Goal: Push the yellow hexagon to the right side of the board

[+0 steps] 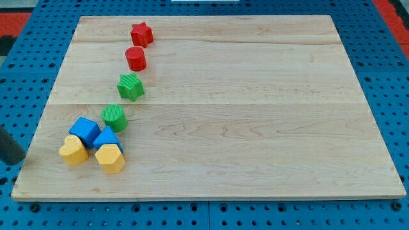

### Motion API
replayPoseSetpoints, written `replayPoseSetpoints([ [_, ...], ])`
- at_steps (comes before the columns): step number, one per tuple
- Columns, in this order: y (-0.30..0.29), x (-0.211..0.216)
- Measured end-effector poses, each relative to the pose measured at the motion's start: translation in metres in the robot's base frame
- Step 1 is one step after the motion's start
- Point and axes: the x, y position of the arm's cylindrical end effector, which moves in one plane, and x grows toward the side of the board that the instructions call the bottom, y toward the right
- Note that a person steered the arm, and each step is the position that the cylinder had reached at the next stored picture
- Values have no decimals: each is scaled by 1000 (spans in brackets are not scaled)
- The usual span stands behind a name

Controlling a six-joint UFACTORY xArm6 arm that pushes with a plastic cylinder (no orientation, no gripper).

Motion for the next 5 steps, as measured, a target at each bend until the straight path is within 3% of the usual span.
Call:
replayPoseSetpoints([
  [2,6,1],
  [5,133,1],
])
